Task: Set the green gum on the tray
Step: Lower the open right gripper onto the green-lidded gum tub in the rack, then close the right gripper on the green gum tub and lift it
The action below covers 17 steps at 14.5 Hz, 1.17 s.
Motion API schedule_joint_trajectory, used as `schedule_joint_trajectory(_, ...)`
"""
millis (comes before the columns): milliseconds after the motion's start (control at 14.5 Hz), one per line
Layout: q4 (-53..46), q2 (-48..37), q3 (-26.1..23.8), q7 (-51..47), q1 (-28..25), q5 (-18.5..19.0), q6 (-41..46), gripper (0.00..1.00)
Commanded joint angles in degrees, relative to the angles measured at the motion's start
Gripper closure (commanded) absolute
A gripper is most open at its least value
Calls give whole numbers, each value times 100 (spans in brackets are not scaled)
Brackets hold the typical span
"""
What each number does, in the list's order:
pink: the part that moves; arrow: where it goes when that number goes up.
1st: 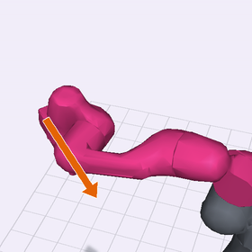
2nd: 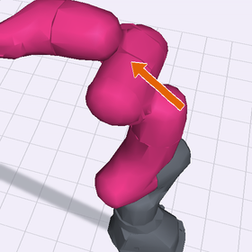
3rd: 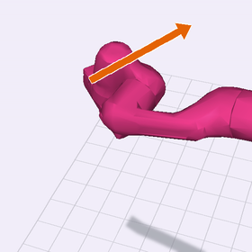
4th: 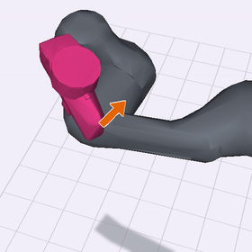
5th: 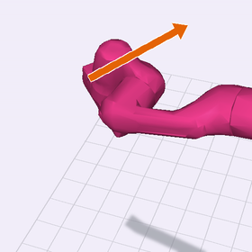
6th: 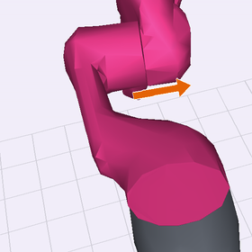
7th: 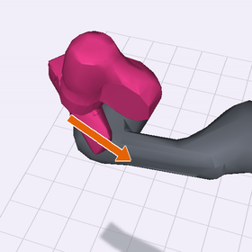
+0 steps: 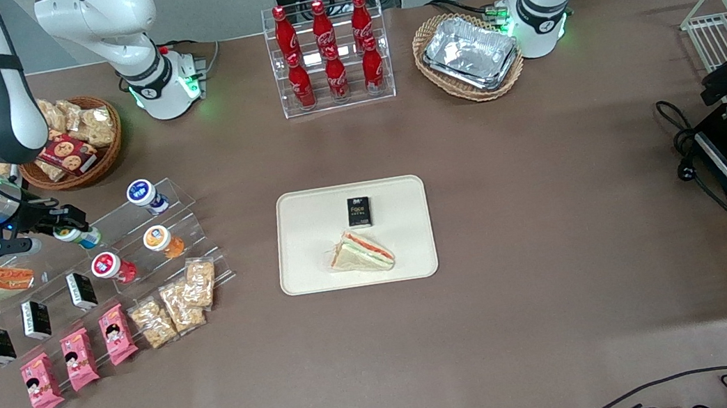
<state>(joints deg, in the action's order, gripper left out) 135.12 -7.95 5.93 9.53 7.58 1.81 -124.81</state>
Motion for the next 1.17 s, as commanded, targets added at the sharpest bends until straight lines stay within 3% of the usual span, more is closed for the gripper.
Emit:
schedule_joint_trajectory(0, 23, 22, -22, 49, 50, 56, -114, 38)
schedule_joint_trajectory(276, -21, -13, -31, 31, 33, 21, -35, 61)
schedule_joint_trajectory(414, -204, -127, -57, 22, -2, 13, 288, 62)
schedule_joint_trajectory(690, -1416, -119, -145, -178, -98, -127, 1931, 62)
schedule_joint_trajectory(897, -1988, -127, -198, -959, -545, -198, 2705, 62)
schedule_joint_trajectory(1103, -2226, -119, -198, -2066, -1178, -523, 2945, 62)
